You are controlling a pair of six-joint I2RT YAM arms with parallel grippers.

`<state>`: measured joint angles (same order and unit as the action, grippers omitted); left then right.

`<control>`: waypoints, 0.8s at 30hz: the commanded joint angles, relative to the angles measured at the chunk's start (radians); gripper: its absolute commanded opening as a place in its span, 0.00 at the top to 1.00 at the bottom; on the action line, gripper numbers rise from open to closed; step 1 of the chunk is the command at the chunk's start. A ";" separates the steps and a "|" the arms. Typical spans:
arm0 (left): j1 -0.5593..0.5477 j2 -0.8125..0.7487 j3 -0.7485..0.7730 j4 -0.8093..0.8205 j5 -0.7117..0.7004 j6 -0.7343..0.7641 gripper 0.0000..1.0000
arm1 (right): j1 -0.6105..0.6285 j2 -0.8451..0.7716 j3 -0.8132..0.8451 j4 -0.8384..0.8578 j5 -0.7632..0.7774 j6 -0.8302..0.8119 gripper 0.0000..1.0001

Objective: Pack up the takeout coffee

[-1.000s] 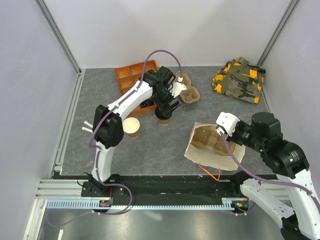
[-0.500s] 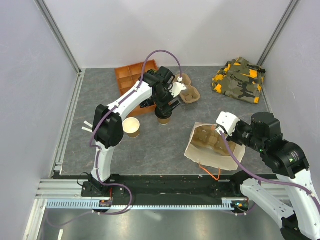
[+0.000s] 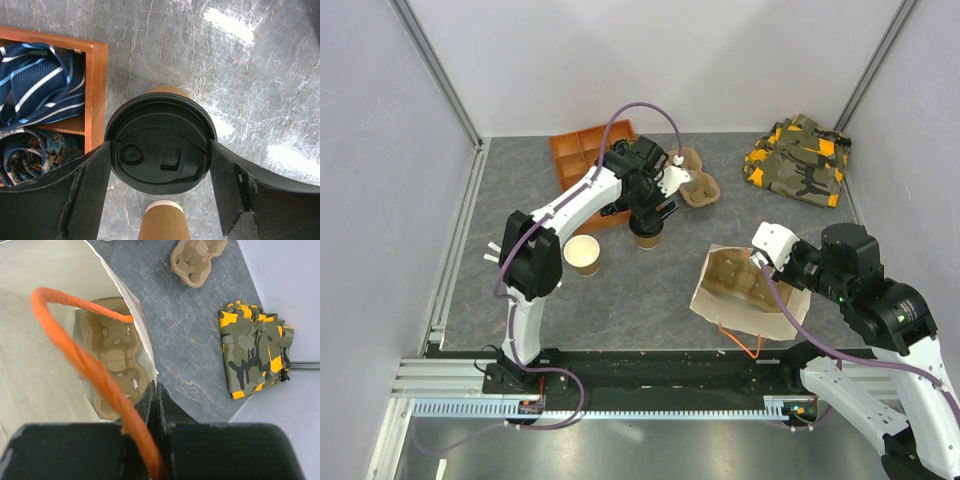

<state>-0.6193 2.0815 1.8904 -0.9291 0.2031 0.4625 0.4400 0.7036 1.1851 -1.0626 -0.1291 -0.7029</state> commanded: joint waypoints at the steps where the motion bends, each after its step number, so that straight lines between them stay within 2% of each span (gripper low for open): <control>1: -0.014 -0.050 -0.057 -0.002 -0.008 0.028 0.23 | -0.003 0.000 0.021 0.032 0.013 0.013 1.00; 7: -0.014 -0.115 -0.086 0.012 -0.007 0.002 0.25 | -0.003 -0.004 0.016 0.032 0.011 0.026 1.00; 13: -0.013 -0.187 -0.077 0.010 0.019 -0.042 0.31 | -0.003 -0.001 0.011 0.035 -0.003 0.043 1.00; 24: -0.013 -0.447 -0.017 0.016 0.136 -0.209 0.39 | -0.003 -0.003 -0.008 0.046 -0.033 0.062 1.00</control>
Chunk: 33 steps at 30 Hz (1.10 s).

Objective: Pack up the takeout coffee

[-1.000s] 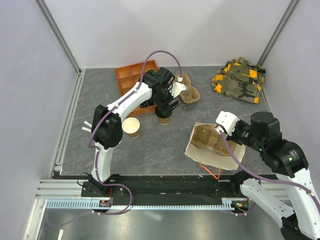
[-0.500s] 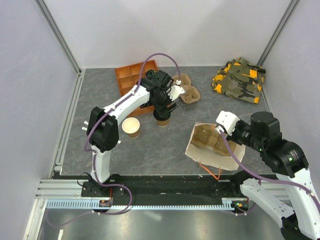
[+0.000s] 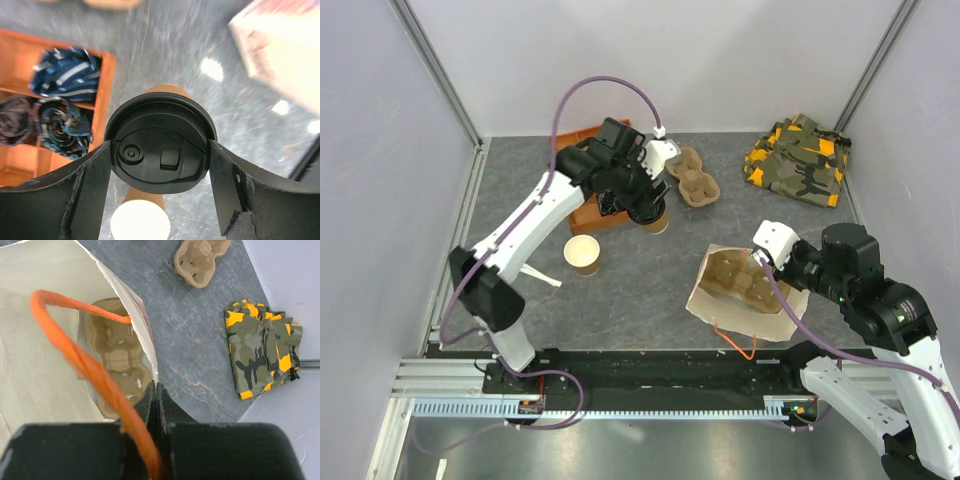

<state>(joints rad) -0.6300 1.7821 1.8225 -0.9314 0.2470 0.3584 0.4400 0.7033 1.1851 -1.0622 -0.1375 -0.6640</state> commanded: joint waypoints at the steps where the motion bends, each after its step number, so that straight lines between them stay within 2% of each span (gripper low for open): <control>1: -0.004 -0.167 0.047 0.017 0.103 -0.110 0.39 | -0.004 0.001 -0.010 0.047 -0.031 0.032 1.00; 8: -0.016 -0.303 0.096 -0.072 0.161 -0.066 0.43 | -0.003 0.038 0.001 0.044 -0.073 0.087 1.00; 16: -0.183 -0.392 0.172 -0.162 0.066 0.066 0.44 | -0.003 0.087 0.018 0.054 -0.119 0.161 1.00; 27: -0.342 -0.372 0.230 -0.153 0.066 0.143 0.46 | -0.003 0.174 0.116 0.045 -0.129 0.291 1.00; 33: -0.396 -0.348 0.251 -0.136 0.054 0.165 0.46 | -0.004 0.190 0.145 0.038 -0.053 0.337 1.00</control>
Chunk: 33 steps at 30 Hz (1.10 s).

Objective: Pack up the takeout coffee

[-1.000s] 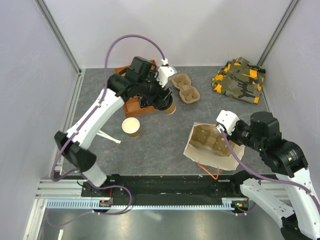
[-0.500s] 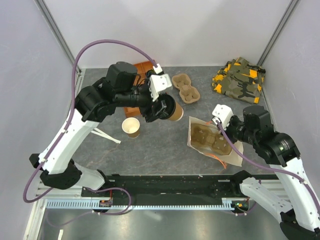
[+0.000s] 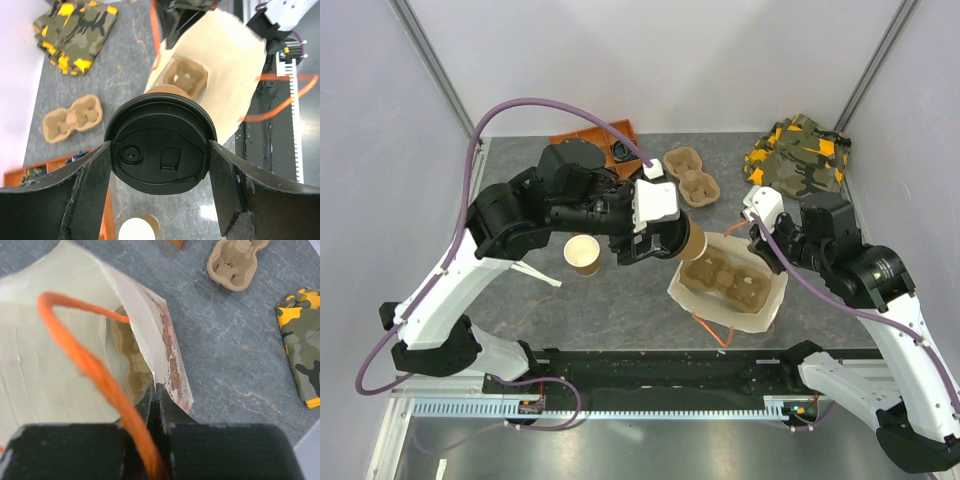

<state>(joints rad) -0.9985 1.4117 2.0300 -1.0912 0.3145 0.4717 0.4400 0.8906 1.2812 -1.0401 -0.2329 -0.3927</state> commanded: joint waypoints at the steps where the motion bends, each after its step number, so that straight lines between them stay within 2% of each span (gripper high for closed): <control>1: -0.032 0.027 0.045 0.025 -0.014 0.050 0.46 | -0.003 0.005 0.056 0.005 0.050 0.084 1.00; 8: -0.094 0.067 0.018 0.102 -0.068 0.059 0.48 | -0.003 -0.001 0.070 -0.006 0.041 0.175 1.00; 18: -0.155 0.081 -0.086 0.125 -0.089 0.209 0.53 | -0.004 -0.021 0.056 0.002 0.007 0.173 1.00; 23: -0.176 0.089 -0.128 0.123 -0.089 0.237 0.55 | -0.003 -0.013 0.069 -0.012 0.010 0.173 1.00; 33: -0.212 0.153 -0.186 0.157 -0.195 0.303 0.58 | -0.003 0.004 0.070 -0.008 -0.025 0.209 1.00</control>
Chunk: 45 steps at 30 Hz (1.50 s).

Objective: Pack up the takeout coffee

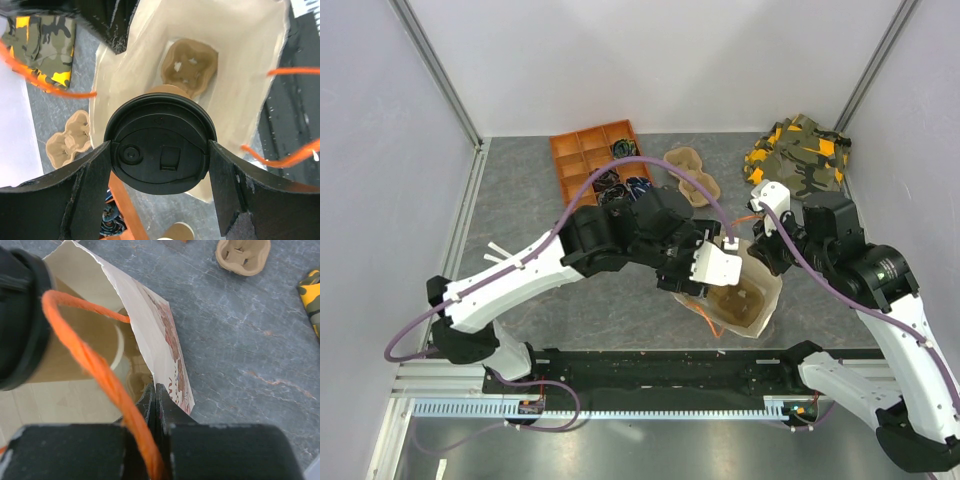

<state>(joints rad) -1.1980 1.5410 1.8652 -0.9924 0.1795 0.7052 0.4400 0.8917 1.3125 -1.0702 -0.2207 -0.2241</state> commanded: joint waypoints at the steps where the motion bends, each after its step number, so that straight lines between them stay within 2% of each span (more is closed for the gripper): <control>1: -0.012 0.033 -0.026 0.061 -0.064 0.077 0.58 | -0.001 0.004 0.039 0.026 -0.039 0.045 1.00; 16: -0.032 0.071 -0.130 0.133 -0.138 0.174 0.62 | -0.003 -0.004 0.039 0.032 -0.097 0.078 1.00; 28: -0.049 0.061 -0.215 0.133 -0.146 0.264 0.64 | -0.001 -0.004 0.071 0.044 -0.118 0.088 1.00; 45: -0.051 0.100 -0.314 0.189 -0.265 0.298 0.67 | -0.003 -0.040 0.019 0.018 -0.184 0.032 1.00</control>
<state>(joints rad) -1.2415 1.6348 1.5616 -0.8524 -0.0555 0.9463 0.4400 0.8581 1.3361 -1.0710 -0.3702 -0.1711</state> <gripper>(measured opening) 0.784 0.011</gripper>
